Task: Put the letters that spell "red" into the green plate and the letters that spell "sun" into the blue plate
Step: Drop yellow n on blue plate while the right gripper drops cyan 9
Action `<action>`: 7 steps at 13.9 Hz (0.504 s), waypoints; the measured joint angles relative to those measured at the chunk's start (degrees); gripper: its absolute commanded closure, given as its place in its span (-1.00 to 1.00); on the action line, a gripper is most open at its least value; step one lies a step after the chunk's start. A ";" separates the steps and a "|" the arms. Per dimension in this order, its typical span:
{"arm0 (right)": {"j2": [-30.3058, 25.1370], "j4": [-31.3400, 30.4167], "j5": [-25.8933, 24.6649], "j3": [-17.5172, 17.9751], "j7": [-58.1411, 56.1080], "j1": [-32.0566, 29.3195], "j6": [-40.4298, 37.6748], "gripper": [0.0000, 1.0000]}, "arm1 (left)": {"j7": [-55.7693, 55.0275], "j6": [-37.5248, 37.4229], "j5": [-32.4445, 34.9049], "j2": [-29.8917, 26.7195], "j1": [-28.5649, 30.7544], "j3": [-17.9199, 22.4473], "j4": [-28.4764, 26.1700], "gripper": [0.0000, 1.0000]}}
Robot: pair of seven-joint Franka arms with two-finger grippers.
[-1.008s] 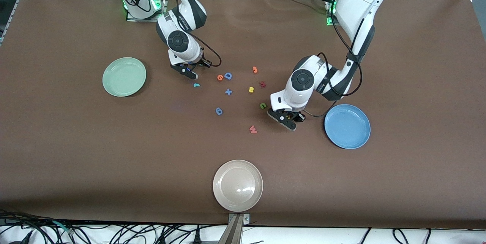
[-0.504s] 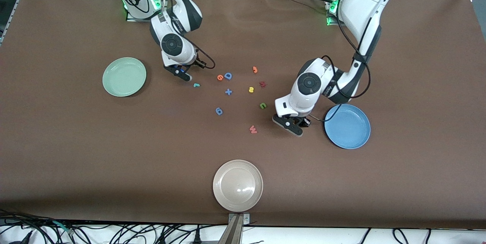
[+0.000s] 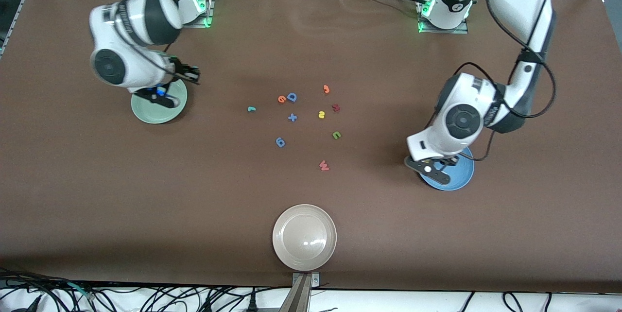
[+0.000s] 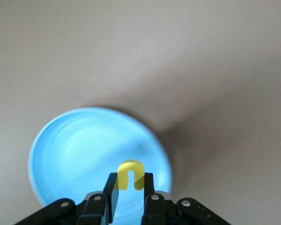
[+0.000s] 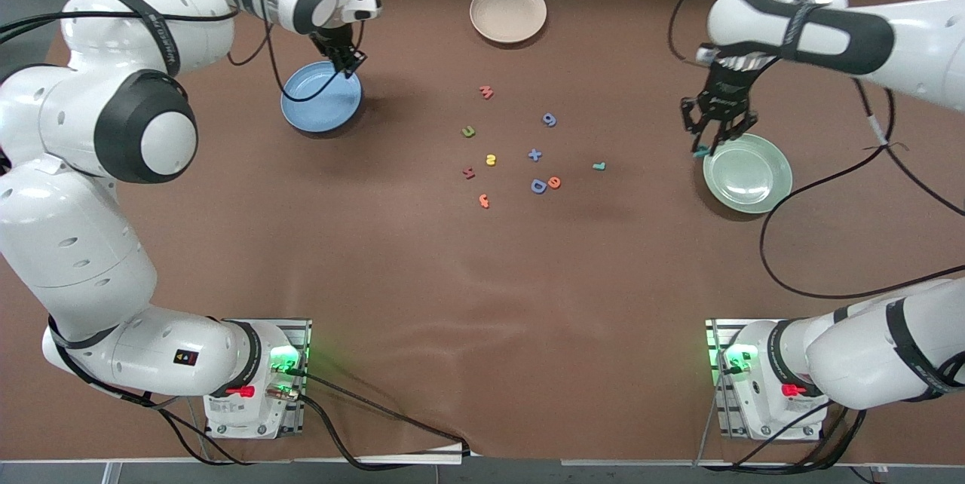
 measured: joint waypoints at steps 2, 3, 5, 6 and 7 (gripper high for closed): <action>0.51 0.18 -2.69 -4.41 -7.17 -0.11 0.27 0.76 | 2.56 0.05 0.00 0.12 2.60 -0.04 -1.94 0.89; 1.25 0.15 -4.07 -5.89 -9.95 -0.19 1.02 0.76 | 2.92 0.49 0.00 0.21 3.05 -0.10 -3.27 0.79; 3.92 -0.43 -5.56 -7.96 -14.25 -0.25 4.69 0.76 | 2.99 4.28 0.00 0.58 3.08 -0.36 -6.45 0.34; 5.45 -1.16 -5.68 -8.66 -15.86 -0.25 7.17 0.76 | 2.99 6.04 0.00 1.00 3.07 -0.54 -7.67 -0.45; 7.00 -2.23 -5.72 -9.23 -17.22 -0.25 9.96 0.76 | 2.99 7.05 0.00 1.50 3.06 -0.62 -8.33 -0.99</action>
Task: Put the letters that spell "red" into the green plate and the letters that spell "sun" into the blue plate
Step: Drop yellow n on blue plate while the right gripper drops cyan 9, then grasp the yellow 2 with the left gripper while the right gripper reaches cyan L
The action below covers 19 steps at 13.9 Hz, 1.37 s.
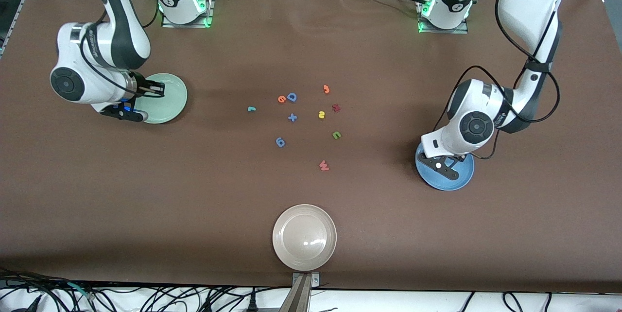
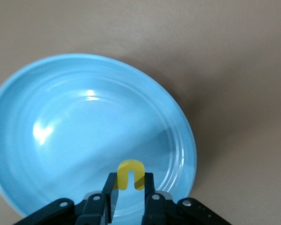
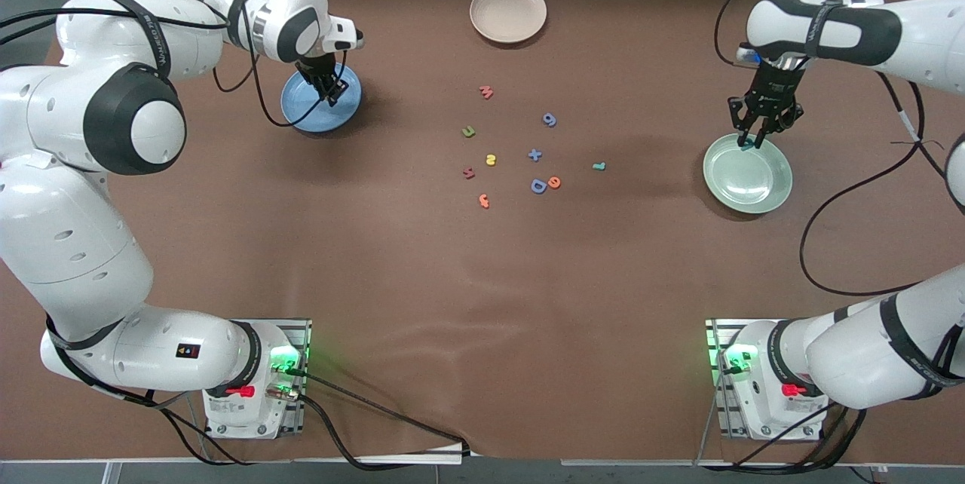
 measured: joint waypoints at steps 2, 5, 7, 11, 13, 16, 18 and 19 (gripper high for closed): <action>2.36 -2.10 -0.04 -0.93 -2.10 0.00 4.05 0.76 | 0.01 0.49 0.00 0.43 0.00 0.00 -0.16 -1.00; 4.32 -4.91 -0.05 -1.68 -3.25 -0.01 7.62 0.76 | 0.08 -0.11 0.00 -0.19 -0.06 -1.34 0.43 -1.00; 5.07 -6.08 -0.05 -1.74 -3.26 -0.01 8.12 0.73 | -0.22 -1.85 0.00 -1.42 -0.11 -5.43 1.31 -1.00; 6.30 -7.23 -0.05 -1.87 -3.26 -0.07 8.31 0.26 | -9.99 -3.60 0.00 -3.39 -1.96 -15.10 2.21 -1.00; 6.78 -7.27 -0.05 -1.88 -3.26 -0.11 8.32 -0.98 | -17.58 -3.63 0.00 -3.19 -6.50 -15.93 2.17 -1.00; 6.37 -6.79 -0.05 -1.89 -3.43 -0.11 8.25 -0.99 | -36.45 -3.62 0.00 -2.11 -15.24 -15.91 2.20 -1.00; 5.08 -4.90 -0.05 -1.88 -3.54 -0.09 6.00 -0.98 | -46.46 -3.22 0.00 -0.70 -18.52 -15.85 2.22 -1.00; 4.36 -3.01 -0.05 -1.85 -3.56 -0.08 3.20 -0.98 | -50.76 -2.13 0.00 0.26 -19.62 -15.79 2.25 -1.00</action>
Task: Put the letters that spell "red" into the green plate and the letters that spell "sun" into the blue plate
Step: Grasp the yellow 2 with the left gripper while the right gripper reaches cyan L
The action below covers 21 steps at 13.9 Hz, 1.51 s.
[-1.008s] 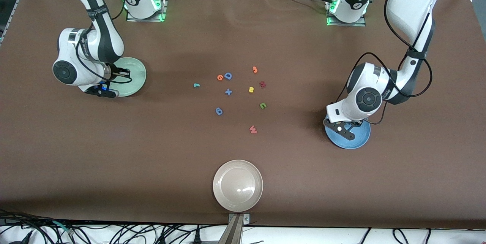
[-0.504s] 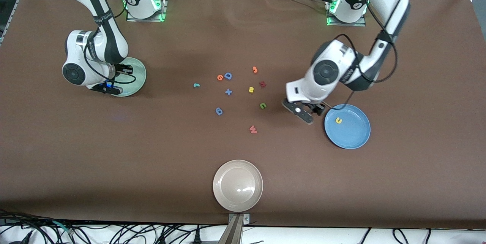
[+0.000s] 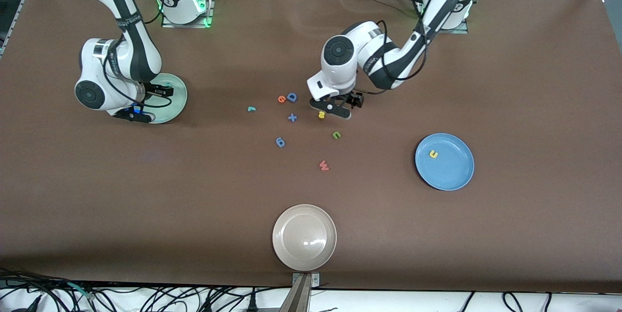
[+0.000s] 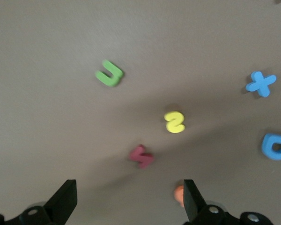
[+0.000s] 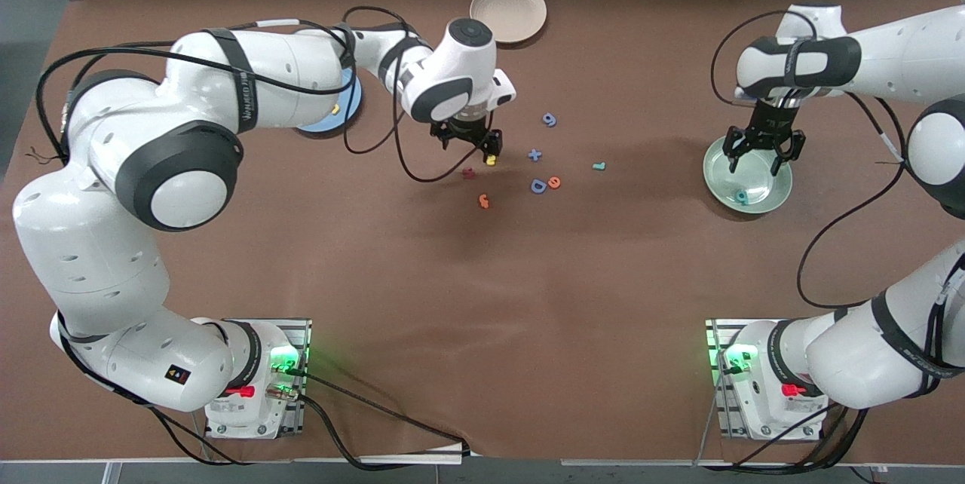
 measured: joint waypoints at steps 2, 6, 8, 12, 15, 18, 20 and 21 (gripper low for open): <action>-1.23 5.34 0.02 0.22 0.00 0.12 -6.56 -0.98 | -5.51 2.47 0.43 2.34 -1.64 0.15 0.70 -1.00; -2.15 15.68 0.50 2.33 0.33 0.59 -13.09 -0.98 | -10.64 3.32 8.10 7.73 -3.21 0.25 5.42 -1.00; -2.22 20.67 1.01 4.53 1.41 0.84 -15.34 -0.98 | -10.72 3.32 10.69 9.51 -3.21 0.43 7.31 -1.00; -2.10 27.03 2.86 10.38 8.82 1.16 -16.38 -0.98 | -10.72 3.32 12.51 11.16 -3.24 0.56 8.05 -1.00; -1.27 29.51 3.41 14.46 15.89 1.58 -15.34 -0.98 | -10.72 3.32 12.53 11.63 -3.32 0.56 8.26 -0.90; 1.64 29.11 3.52 16.82 22.05 3.47 -11.49 -0.98 | -10.72 3.32 12.54 11.65 -3.72 0.55 8.34 0.06; 3.85 27.35 3.64 17.24 25.54 5.57 -6.30 -0.98 | -10.72 3.32 12.54 11.66 -3.90 0.55 8.37 0.36; 4.80 26.36 3.85 17.61 27.02 6.41 -3.75 -0.98 | -10.72 3.32 12.54 11.67 -3.94 0.55 8.37 0.36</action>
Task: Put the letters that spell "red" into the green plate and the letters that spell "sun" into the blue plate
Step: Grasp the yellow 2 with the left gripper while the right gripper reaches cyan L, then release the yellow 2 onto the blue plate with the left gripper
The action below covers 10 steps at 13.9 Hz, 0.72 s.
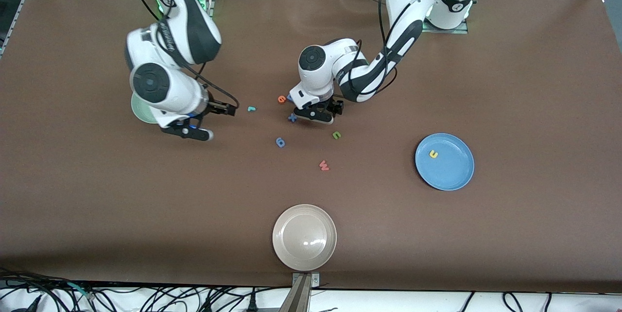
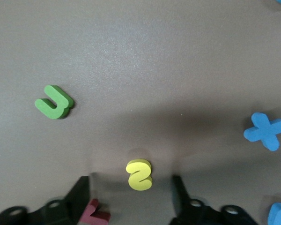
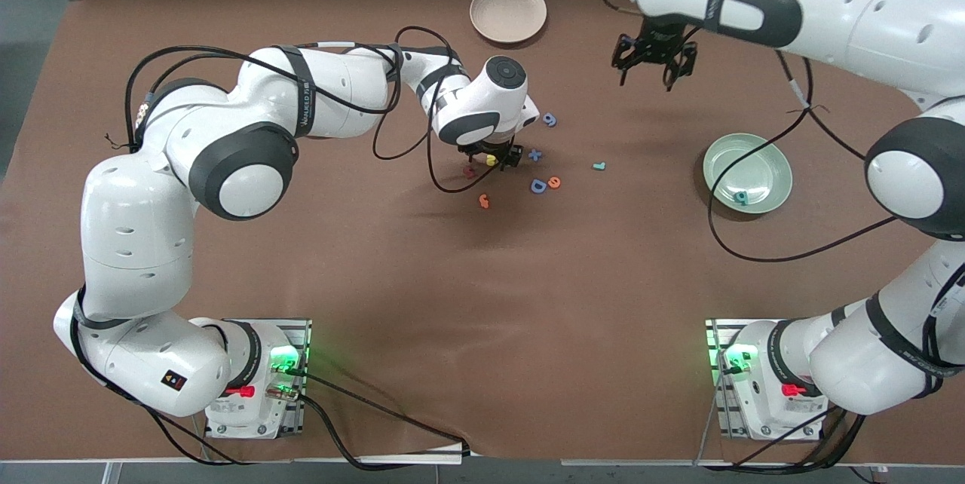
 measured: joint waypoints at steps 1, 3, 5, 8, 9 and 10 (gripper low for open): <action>0.86 -0.64 0.33 0.47 1.12 0.59 2.00 -0.98 | 0.00 0.04 0.00 0.00 -0.02 -0.04 0.09 0.34; 2.23 -1.13 2.04 1.32 2.07 0.99 5.23 -0.98 | 0.00 0.04 0.00 0.00 -0.14 -0.05 0.30 0.36; 3.55 -1.66 3.25 2.33 3.10 1.02 8.70 -0.98 | 0.00 0.05 0.00 0.01 -0.18 -0.05 0.31 0.68; 5.06 -3.41 3.31 3.44 4.48 1.10 12.35 -0.98 | 0.00 0.04 0.00 0.02 -0.18 -0.03 0.38 1.00; 5.21 -3.73 3.31 3.45 4.53 1.09 12.75 -0.98 | 0.00 0.03 0.00 0.02 -0.10 0.03 0.42 1.00; 5.22 -3.90 3.31 3.45 4.54 1.07 13.04 -0.98 | 0.00 0.03 0.00 0.03 -0.01 0.13 0.48 1.00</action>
